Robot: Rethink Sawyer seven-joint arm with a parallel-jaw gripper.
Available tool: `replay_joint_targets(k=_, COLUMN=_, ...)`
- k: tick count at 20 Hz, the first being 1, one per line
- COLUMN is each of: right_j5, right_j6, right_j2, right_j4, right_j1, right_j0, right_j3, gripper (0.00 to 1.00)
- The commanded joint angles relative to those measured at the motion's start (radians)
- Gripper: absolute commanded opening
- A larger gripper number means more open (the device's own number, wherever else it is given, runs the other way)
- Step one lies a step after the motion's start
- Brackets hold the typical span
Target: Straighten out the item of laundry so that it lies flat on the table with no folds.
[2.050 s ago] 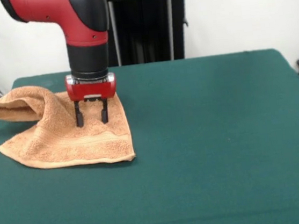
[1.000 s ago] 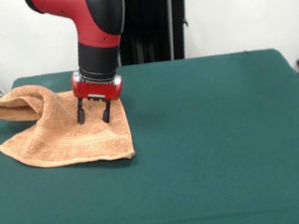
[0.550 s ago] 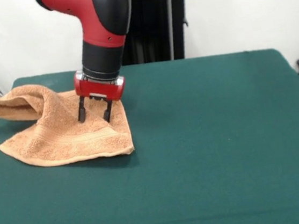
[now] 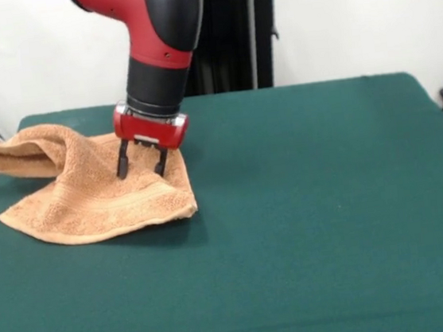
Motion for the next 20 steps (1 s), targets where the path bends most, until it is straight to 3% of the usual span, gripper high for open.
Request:
replay_joint_targets(k=1, right_j5=-0.046, right_j6=0.463, right_j2=0.316, right_j4=0.122, right_j1=0.181, right_j0=0.083, right_j3=0.045, gripper=1.00)
replay_joint_targets(k=12, right_j5=-0.061, right_j6=0.484, right_j2=0.314, right_j4=0.161, right_j1=0.169, right_j0=0.111, right_j3=0.055, gripper=1.00)
replay_joint_targets(k=16, right_j5=-0.062, right_j6=0.433, right_j2=0.272, right_j4=0.128, right_j1=0.161, right_j0=0.122, right_j3=0.043, gripper=1.00)
replay_joint_targets(k=20, right_j5=-0.055, right_j6=0.343, right_j2=0.239, right_j4=0.042, right_j1=0.150, right_j0=0.089, right_j3=0.022, gripper=1.00)
